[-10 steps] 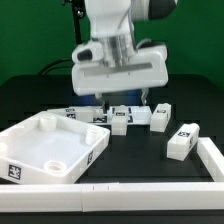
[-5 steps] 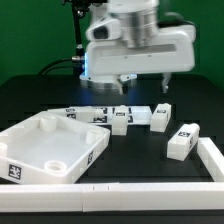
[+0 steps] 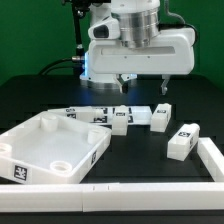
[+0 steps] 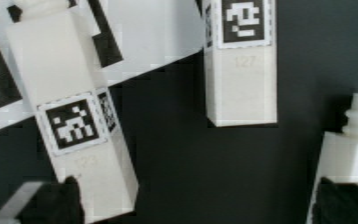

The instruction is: Assemble desk

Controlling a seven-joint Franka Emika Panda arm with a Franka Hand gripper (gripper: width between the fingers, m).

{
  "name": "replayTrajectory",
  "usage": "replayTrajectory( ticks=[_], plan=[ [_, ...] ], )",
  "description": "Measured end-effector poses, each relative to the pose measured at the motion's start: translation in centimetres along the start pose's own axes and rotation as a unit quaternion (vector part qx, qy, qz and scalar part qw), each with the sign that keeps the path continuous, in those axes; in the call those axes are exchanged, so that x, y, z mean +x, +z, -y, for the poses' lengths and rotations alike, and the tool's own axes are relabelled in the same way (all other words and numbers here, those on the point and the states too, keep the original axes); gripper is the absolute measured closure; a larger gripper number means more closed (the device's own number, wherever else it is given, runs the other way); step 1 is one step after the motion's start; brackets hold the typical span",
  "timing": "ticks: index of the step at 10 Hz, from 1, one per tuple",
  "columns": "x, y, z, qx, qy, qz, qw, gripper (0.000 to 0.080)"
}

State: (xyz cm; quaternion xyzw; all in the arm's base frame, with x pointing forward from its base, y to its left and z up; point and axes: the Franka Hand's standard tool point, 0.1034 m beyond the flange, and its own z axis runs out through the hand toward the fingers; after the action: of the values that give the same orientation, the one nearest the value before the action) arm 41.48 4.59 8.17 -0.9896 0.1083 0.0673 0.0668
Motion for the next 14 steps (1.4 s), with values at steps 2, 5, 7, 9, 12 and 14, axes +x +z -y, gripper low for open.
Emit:
replayTrajectory(
  ticks=[2,5,7,9,12,14],
  plan=[
    [0.0,0.0,0.0,0.0,0.0,0.0,1.0,0.0151],
    [-0.1,0.3,1.1,-0.016,0.119,0.007,0.993,0.0151],
    [3.0,-0.7,3.8,-0.005,0.1,0.006,0.995,0.0151],
    [3.8,-0.7,7.0,-0.008,0.07,0.0,0.998,0.0151],
    [4.2,-0.9,7.5,-0.001,0.064,-0.003,0.998,0.0151],
    [4.0,0.4,9.0,-0.006,0.042,-0.019,0.999,0.0151]
  ],
)
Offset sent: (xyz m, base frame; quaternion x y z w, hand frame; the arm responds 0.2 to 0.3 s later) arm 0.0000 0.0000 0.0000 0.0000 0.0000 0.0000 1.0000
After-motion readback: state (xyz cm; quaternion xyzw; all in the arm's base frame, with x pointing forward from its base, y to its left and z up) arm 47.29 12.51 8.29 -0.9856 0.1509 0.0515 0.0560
